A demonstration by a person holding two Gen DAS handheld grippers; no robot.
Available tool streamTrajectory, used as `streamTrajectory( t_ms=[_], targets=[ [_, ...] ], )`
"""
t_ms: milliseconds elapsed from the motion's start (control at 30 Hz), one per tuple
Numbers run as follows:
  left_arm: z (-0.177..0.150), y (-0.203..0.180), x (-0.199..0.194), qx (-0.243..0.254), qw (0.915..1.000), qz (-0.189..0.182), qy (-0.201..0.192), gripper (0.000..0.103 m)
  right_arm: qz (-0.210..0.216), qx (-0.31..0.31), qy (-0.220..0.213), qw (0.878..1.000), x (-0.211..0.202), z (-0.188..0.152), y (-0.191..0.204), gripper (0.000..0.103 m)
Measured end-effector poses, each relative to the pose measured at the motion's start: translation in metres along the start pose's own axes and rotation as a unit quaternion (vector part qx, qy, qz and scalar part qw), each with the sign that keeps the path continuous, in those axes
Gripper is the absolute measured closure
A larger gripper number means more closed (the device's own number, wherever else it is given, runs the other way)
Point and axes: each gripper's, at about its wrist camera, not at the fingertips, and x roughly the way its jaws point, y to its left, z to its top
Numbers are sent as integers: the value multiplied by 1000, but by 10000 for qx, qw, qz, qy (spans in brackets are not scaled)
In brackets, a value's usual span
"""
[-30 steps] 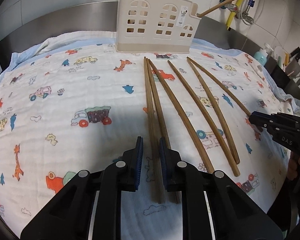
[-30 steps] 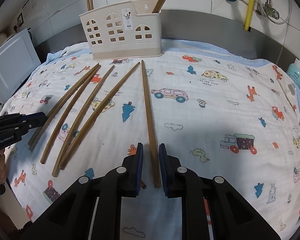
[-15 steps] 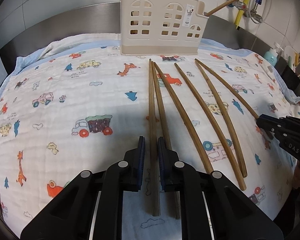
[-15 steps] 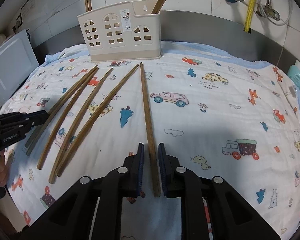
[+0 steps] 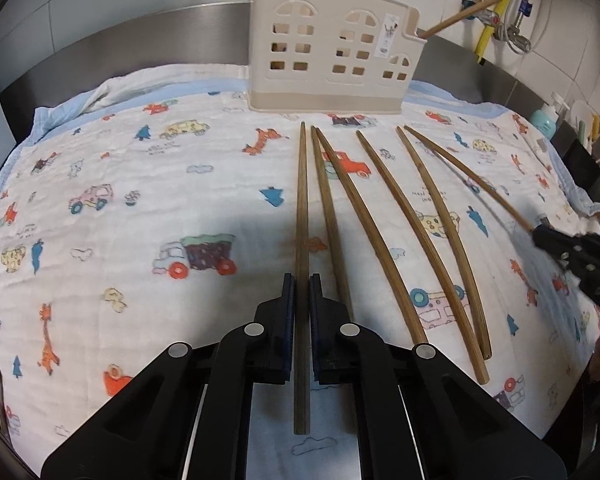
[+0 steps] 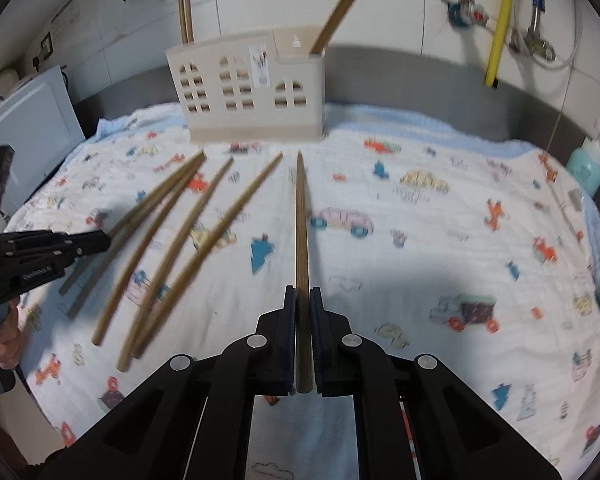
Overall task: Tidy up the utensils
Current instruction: 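Lift the held chopsticks with both tools and carry them over the holder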
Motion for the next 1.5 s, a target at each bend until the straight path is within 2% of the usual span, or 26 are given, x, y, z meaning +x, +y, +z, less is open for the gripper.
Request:
streamTrajectory(
  t_ms=[333, 467, 667, 933, 1100, 1500],
  targets=[
    [14, 11, -34, -10, 9985, -267, -477, 97, 109, -35, -762, 9970, -56, 39, 2, 96],
    [22, 16, -50, -52, 9963, -447, -735, 97, 170, -72, -987, 9949, -71, 55, 5, 96],
    [31, 15, -68, 103, 9932, -526, -1038, 97, 303, -147, -1136, 9930, -82, 77, 10, 96],
    [51, 13, -82, 309, 9915, -556, -1132, 97, 456, -332, -1223, 9909, -93, 108, 19, 96],
    [67, 14, -86, 344, 9911, -590, -1146, 97, 455, -432, -1306, 9894, -105, 142, 17, 96],
    [103, 9, -89, 559, 9899, -559, -1175, 97, 332, -501, -1942, 9791, -133, 233, 12, 96]
  ],
)
